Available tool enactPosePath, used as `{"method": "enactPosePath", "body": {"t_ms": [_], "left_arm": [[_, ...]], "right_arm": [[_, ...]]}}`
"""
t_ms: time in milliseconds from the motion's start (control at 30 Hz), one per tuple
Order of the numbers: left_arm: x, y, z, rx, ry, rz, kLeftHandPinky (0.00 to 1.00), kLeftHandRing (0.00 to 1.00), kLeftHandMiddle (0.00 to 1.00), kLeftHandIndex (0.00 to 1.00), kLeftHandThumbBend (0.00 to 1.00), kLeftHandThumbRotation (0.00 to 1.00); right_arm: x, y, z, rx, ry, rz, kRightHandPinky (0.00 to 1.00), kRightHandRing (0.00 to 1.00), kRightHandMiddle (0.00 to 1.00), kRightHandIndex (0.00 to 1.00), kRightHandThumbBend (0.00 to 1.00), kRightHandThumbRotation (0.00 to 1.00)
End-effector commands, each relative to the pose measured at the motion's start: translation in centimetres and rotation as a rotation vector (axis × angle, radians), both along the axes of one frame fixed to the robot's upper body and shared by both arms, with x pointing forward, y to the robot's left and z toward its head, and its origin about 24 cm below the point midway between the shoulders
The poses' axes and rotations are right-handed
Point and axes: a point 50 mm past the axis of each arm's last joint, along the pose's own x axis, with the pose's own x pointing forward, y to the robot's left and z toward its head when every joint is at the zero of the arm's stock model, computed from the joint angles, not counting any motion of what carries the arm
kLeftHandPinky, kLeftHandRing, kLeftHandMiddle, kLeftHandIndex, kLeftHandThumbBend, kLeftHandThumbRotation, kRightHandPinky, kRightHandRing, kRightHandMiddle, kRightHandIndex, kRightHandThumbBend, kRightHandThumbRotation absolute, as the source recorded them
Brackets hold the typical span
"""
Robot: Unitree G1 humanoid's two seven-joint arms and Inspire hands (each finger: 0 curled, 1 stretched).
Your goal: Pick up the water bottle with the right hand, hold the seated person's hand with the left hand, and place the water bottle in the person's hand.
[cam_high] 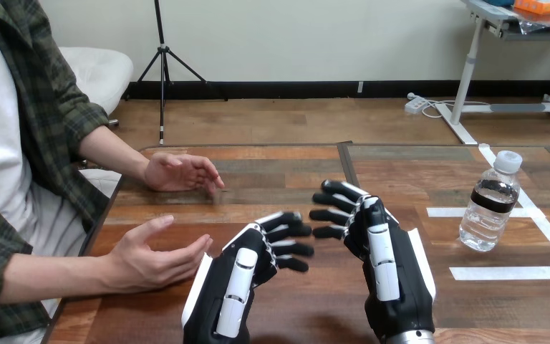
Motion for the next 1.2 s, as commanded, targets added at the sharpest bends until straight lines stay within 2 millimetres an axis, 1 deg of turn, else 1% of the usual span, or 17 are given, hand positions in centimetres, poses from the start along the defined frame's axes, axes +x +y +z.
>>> {"method": "enactPosePath", "body": {"t_ms": [0, 300, 400, 500, 733, 767, 800, 833, 900, 1033, 1067, 1167], "left_arm": [[1.3, -1.3, 1.3, -0.064, -0.058, -0.003, 0.77, 0.85, 0.88, 0.90, 0.50, 1.00], [1.3, -1.5, 1.3, -0.067, -0.055, -0.002, 0.79, 0.85, 0.88, 0.91, 0.50, 1.00], [1.3, -1.5, 1.3, -0.068, -0.054, -0.002, 0.79, 0.85, 0.88, 0.91, 0.50, 1.00], [1.2, -1.6, 1.2, -0.069, -0.054, -0.002, 0.79, 0.85, 0.88, 0.92, 0.49, 1.00], [1.2, -1.6, 1.2, -0.065, -0.055, -0.001, 0.78, 0.84, 0.88, 0.92, 0.48, 1.00], [1.2, -1.6, 1.2, -0.064, -0.055, -0.002, 0.78, 0.84, 0.88, 0.92, 0.48, 1.00], [1.2, -1.7, 1.2, -0.064, -0.054, -0.002, 0.78, 0.84, 0.88, 0.92, 0.48, 1.00], [1.2, -1.7, 1.2, -0.062, -0.054, -0.002, 0.78, 0.84, 0.88, 0.92, 0.48, 1.00], [1.2, -1.7, 1.2, -0.061, -0.054, -0.003, 0.77, 0.84, 0.88, 0.92, 0.48, 1.00], [1.2, -1.7, 1.1, -0.059, -0.053, -0.002, 0.77, 0.84, 0.88, 0.91, 0.48, 1.00], [1.2, -1.8, 1.1, -0.058, -0.053, -0.002, 0.76, 0.84, 0.88, 0.91, 0.47, 1.00], [1.2, -1.8, 1.1, -0.059, -0.053, -0.002, 0.76, 0.83, 0.88, 0.91, 0.47, 1.00]], "right_arm": [[1.3, 0.6, 1.7, 0.024, -0.094, -0.011, 0.75, 0.85, 0.88, 0.86, 0.47, 1.00], [1.3, 0.2, 2.0, -0.014, -0.126, -0.028, 0.77, 0.86, 0.89, 0.88, 0.51, 0.99], [1.4, -0.1, 2.2, -0.025, -0.145, -0.037, 0.77, 0.86, 0.89, 0.88, 0.53, 0.96], [1.4, -0.4, 2.6, -0.041, -0.172, -0.043, 0.76, 0.85, 0.89, 0.88, 0.54, 0.87], [1.5, -0.9, 3.4, -0.097, -0.250, -0.067, 0.75, 0.84, 0.88, 0.87, 0.50, 0.67], [1.5, -1.0, 3.5, -0.105, -0.262, -0.072, 0.75, 0.84, 0.88, 0.86, 0.50, 0.63], [1.5, -1.0, 3.6, -0.111, -0.271, -0.076, 0.75, 0.84, 0.88, 0.86, 0.49, 0.57], [1.6, -1.2, 3.8, -0.121, -0.289, -0.086, 0.75, 0.84, 0.88, 0.86, 0.49, 0.54], [1.6, -1.3, 4.0, -0.131, -0.309, -0.096, 0.75, 0.84, 0.88, 0.85, 0.50, 0.48], [1.8, -1.6, 4.5, -0.139, -0.348, -0.127, 0.76, 0.85, 0.88, 0.85, 0.52, 0.39], [1.8, -1.7, 4.6, -0.140, -0.358, -0.134, 0.77, 0.85, 0.88, 0.84, 0.54, 0.35], [1.9, -2.0, 5.0, -0.155, -0.404, -0.161, 0.77, 0.85, 0.88, 0.84, 0.56, 0.31]]}}
